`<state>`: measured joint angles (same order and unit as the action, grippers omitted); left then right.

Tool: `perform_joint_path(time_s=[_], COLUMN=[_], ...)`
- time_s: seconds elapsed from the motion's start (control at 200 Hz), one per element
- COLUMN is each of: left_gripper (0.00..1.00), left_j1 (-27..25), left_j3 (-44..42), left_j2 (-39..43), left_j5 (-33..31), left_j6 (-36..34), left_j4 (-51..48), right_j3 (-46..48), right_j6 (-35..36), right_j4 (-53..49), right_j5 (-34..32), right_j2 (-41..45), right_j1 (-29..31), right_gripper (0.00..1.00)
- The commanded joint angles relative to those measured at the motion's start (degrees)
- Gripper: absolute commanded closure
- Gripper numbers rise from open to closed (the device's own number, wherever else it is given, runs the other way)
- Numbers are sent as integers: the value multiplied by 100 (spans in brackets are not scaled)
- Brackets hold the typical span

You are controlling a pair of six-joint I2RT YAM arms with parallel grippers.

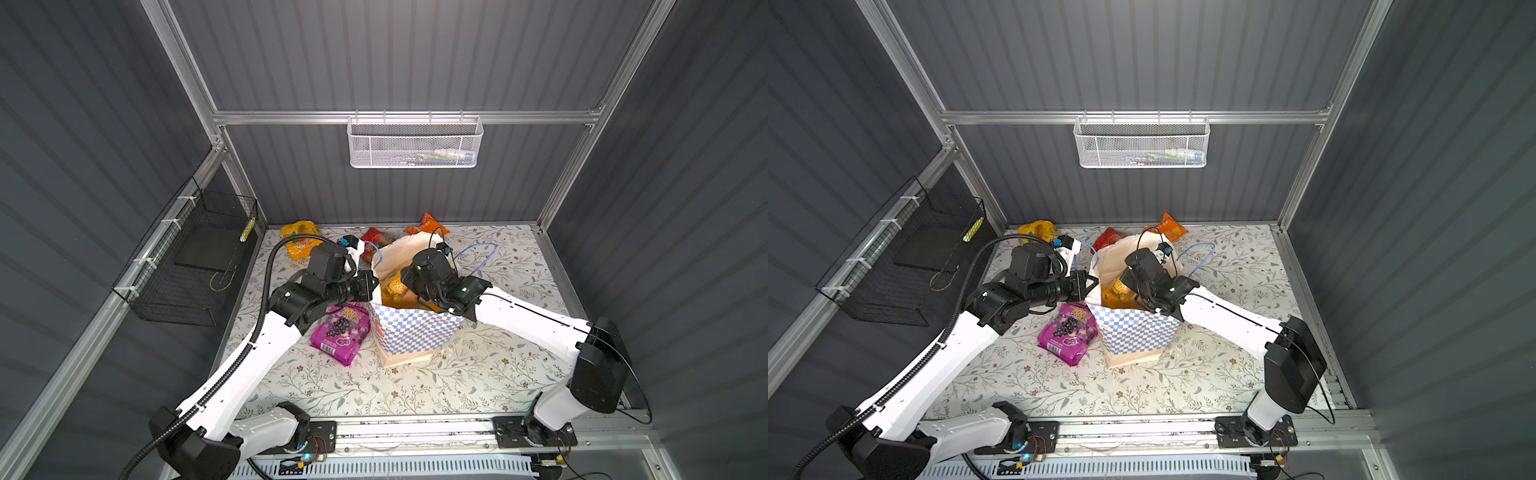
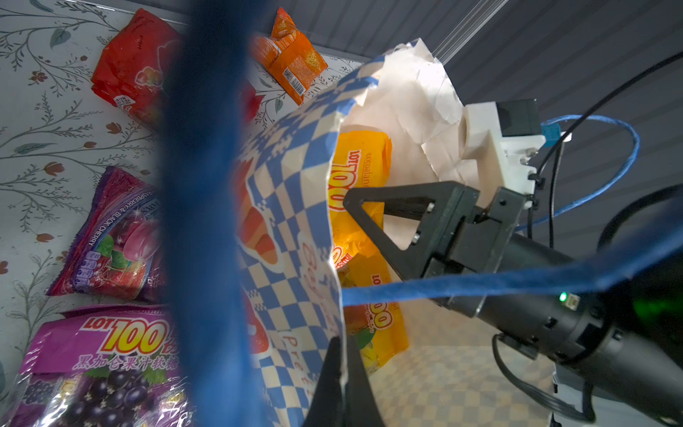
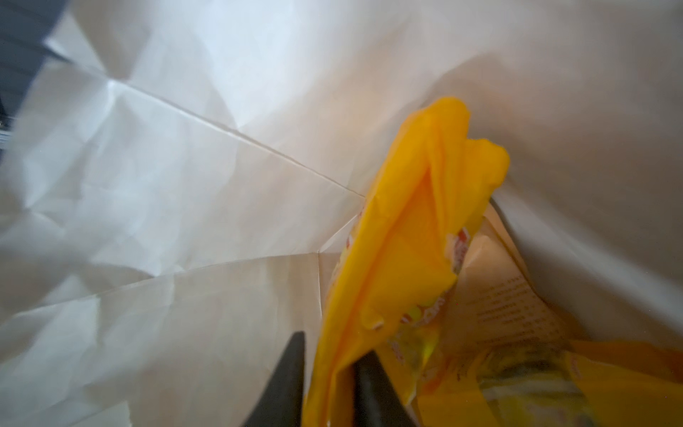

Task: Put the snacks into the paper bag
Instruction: 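Lower the yellow bag into the paper bag and open the right gripper, then withdraw the right gripper up and away from the paper bag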

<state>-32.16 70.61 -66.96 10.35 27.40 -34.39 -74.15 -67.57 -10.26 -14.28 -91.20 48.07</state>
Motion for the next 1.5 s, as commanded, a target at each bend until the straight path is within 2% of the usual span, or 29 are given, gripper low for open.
perform_joint_path(time_s=[0.0, 0.035, 0.105, 0.29, 0.37, 0.485, 0.585, 0.685, 0.816, 0.896, 1.051, 1.221, 1.496], left_gripper=[100, 100, 100, 100, 100, 100, 100, 100, 100, 100, 100, 100, 100], left_j1=[35, 30, 35, 35, 36, 39, 35, 35, 35, 40, 43, 48, 52], left_j3=[41, 39, 35, 40, 36, 38, 51, 93, 99, 143, 184, 191, 175], left_j2=[174, 166, 150, 134, 115, 103, 71, 21, 24, -25, -129, -207, -237], left_j5=[-12, -30, -67, -123, -145, -193, -278, -421, -490, -699, -755, -720, -648], left_j6=[-42, -42, -42, -36, -36, -33, -32, -33, -24, -23, -45, -42, -35], left_j4=[316, 310, 293, 273, 271, 250, 201, 78, 50, -81, -173, -182, -147], right_j3=[-60, -130, -263, -364, -592, -1095, -1836, -2614, -2483, -2120, -1187, -453, 120], right_j6=[558, 668, 763, 1126, 1582, 2429, 3337, 3982, 4493, 4517, 4324, 3984, 3719], right_j4=[405, 275, -55, -160, -264, -673, -1567, -2675, -3112, -3220, -3028, -2922, -2475], right_j5=[-7, -137, -329, -209, -79, -10, 6, -524, -1581, -1982, -1926, -1408, -355], right_j2=[319, 358, 422, 653, 738, 942, 1085, 1131, 1542, 1889, 2673, 3199, 2949], right_j1=[76, 116, 157, 219, 267, 281, 281, 273, 177, 31, -409, -925, -1217], right_gripper=[64, 60, 45, 37, 36, 28, 20, 10, 1, 1, 1, 1, 1])
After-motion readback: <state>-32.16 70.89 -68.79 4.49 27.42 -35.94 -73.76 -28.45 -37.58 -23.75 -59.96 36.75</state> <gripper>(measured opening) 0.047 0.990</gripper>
